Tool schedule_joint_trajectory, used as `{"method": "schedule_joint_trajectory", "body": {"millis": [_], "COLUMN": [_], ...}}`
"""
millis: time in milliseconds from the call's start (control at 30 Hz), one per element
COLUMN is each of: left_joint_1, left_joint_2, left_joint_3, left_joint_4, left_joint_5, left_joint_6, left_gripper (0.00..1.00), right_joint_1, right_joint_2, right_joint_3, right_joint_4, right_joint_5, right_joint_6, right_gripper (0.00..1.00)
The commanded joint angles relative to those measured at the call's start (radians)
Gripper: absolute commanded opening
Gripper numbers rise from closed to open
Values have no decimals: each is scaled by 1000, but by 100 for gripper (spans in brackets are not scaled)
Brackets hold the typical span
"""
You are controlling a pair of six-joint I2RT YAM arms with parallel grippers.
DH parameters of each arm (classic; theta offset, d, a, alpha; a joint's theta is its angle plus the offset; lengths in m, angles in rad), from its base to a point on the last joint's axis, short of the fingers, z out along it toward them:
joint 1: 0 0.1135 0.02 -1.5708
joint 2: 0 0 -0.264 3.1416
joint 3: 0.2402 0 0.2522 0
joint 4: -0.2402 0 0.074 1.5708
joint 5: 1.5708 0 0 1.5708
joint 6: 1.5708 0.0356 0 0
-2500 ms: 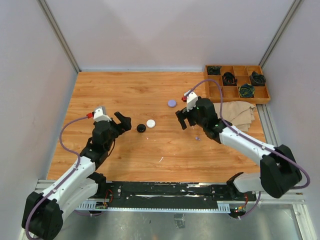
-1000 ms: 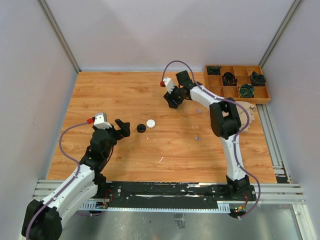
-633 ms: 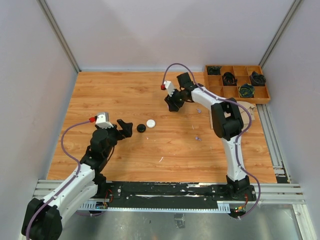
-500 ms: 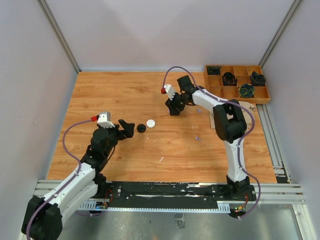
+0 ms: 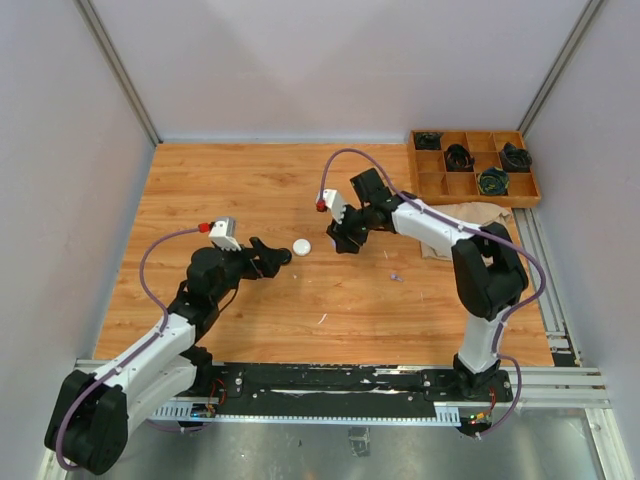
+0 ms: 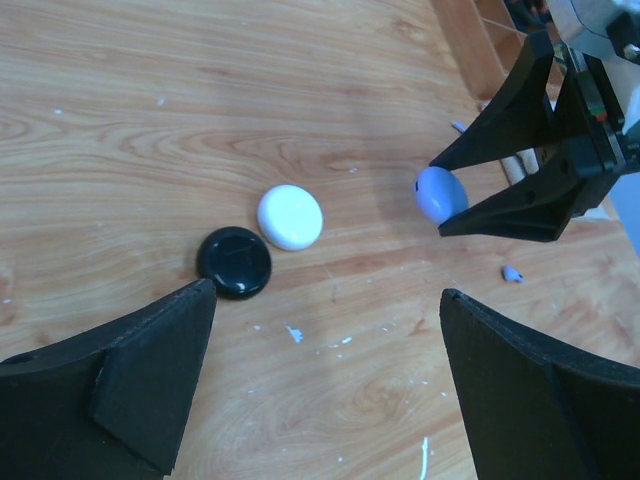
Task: Insert the wireless bluetooth earbuds into the charging case
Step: Pick up the charging case at the center of the board.
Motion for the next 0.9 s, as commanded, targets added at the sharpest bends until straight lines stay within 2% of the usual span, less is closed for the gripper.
{"method": "schedule_joint_trajectory", "body": {"millis": [0,133,367,700,867], "left_joint_1": [5,5,5,5,5], "left_joint_2": [53,92,114,145,178], "left_joint_3": [60,88,125,159,166], "left_joint_4": [44,38,20,23,47], "left_joint_5": [163,275,444,563,629], "left_joint_6": [-31,-54,-88,-135,-164], "left_gripper": [99,99,96,89,82], "right_joint_1": [73,167,254,368,391], "right_joint_2": [-100,-179,-300,-408,-448], "right_joint_3": [-61,-109,-173,-191,-201], "right_joint_4": [19,22,53,68,75], "right_joint_5": [-15,71,87,133,129], "right_joint_6": [-26,-52,-63,-101,-113], "right_gripper": [37,37,38,38,39]}}
